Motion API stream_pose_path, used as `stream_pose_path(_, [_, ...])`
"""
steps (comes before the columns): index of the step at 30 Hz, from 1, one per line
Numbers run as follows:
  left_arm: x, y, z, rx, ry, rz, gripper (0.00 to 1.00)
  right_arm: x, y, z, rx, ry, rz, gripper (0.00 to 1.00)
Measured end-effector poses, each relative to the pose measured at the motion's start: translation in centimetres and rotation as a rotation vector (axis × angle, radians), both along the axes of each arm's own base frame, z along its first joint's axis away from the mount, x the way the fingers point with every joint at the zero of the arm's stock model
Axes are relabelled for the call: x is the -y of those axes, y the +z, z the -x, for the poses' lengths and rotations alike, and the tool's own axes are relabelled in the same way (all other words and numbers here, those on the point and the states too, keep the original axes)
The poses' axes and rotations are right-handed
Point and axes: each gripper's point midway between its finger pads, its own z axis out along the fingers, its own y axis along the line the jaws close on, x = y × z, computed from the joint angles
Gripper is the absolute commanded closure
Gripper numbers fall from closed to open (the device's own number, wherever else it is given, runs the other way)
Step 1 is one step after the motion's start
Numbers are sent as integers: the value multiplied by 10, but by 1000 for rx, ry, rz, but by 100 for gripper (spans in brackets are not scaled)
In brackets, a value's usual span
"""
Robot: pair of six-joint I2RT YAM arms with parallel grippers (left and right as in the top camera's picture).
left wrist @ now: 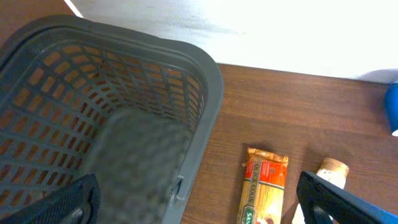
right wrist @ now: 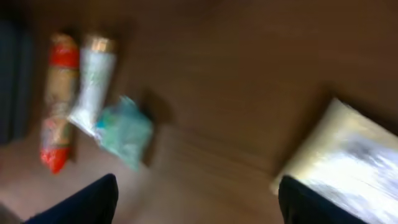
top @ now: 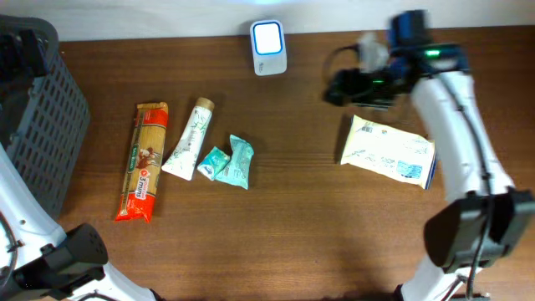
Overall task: Scan the item barcode
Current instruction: 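Move the white bag right and release it on the table, then grasp the larger teal packet with the right gripper and lift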
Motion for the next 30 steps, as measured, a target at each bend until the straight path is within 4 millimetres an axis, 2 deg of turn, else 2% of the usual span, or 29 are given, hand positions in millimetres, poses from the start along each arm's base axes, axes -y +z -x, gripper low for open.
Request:
stream_pose_path(1, [0, 0, 0, 2, -1, 0, 1, -40, -7, 2, -8, 50, -23, 26])
stream_pose_path(2, [0, 0, 0, 1, 0, 0, 1, -74, -23, 7, -47, 83, -39, 30])
stream_pose_path(4, [0, 0, 0, 1, 0, 0, 1, -120, -70, 11, -161, 81, -46, 31])
stream_pose_path(5, [0, 0, 0, 1, 0, 0, 1, -135, -95, 20, -234, 78, -32, 31])
stream_pose_path(8, [0, 0, 0, 2, 0, -1, 1, -166, -144, 44, -367, 94, -2, 30])
stream_pose_path(10, [0, 0, 0, 1, 0, 0, 1, -184, -161, 53, -399, 117, -12, 30])
stream_pose_path(11, [0, 0, 0, 2, 0, -1, 1, -190, -163, 51, -385, 123, -21, 30])
stream_pose_path(12, [0, 0, 0, 2, 0, -1, 1, -193, -172, 39, -329, 119, -2, 30])
stream_pose_path(16, [0, 0, 0, 1, 0, 0, 1, -188, -173, 22, -175, 252, 35, 31])
stream_pose_path(19, [0, 0, 0, 1, 0, 0, 1, -190, -171, 22, -61, 439, 55, 43])
stream_pose_path(20, [0, 0, 0, 1, 0, 0, 1, -191, -171, 24, -37, 488, 54, 53])
stream_pose_path(21, [0, 0, 0, 1, 0, 0, 1, -194, -171, 27, -32, 521, 38, 73])
stream_pose_path(22, [0, 0, 0, 1, 0, 0, 1, -193, -175, 32, -59, 532, 30, 87])
stream_pose_path(23, [0, 0, 0, 1, 0, 0, 1, -190, -182, 47, -128, 556, 22, 96])
stream_pose_path(27, [0, 0, 0, 1, 0, 0, 1, -183, -181, 62, -221, 558, -14, 96])
stream_pose_path(29, [0, 0, 0, 1, 0, 0, 1, -171, -174, 51, -239, 520, -91, 96])
stream_pose_path(30, [0, 0, 0, 1, 0, 0, 1, -156, -164, 33, -236, 469, -151, 96])
